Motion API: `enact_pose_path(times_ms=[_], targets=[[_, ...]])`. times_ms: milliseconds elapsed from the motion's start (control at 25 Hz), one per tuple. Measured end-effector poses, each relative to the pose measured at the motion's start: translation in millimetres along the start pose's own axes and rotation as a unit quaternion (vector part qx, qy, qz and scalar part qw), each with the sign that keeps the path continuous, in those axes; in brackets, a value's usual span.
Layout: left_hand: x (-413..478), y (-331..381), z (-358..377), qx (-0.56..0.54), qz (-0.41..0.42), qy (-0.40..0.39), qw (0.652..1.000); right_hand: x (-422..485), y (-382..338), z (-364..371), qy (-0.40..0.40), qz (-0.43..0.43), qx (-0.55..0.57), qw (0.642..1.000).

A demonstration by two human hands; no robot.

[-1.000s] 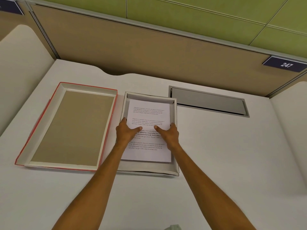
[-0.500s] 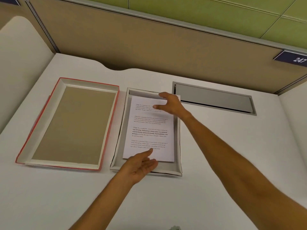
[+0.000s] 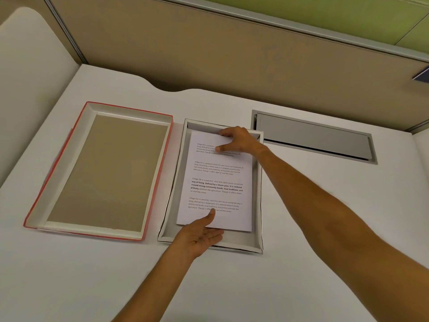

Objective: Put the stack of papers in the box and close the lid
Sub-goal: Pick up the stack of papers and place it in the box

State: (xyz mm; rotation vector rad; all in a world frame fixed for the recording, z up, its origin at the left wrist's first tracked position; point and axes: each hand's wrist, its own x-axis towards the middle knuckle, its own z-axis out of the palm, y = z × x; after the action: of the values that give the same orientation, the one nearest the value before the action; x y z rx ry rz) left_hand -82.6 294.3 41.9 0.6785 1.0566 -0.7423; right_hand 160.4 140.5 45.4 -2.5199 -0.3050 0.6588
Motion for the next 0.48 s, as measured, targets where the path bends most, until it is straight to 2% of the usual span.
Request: enact_pose_path(times_ms=[480], targets=[[6.0, 2.8, -2.0, -0.011, 0.01, -0.005, 1.0, 4.4, 6.1, 9.6, 0.035, 0.012, 0.027, 0.999]])
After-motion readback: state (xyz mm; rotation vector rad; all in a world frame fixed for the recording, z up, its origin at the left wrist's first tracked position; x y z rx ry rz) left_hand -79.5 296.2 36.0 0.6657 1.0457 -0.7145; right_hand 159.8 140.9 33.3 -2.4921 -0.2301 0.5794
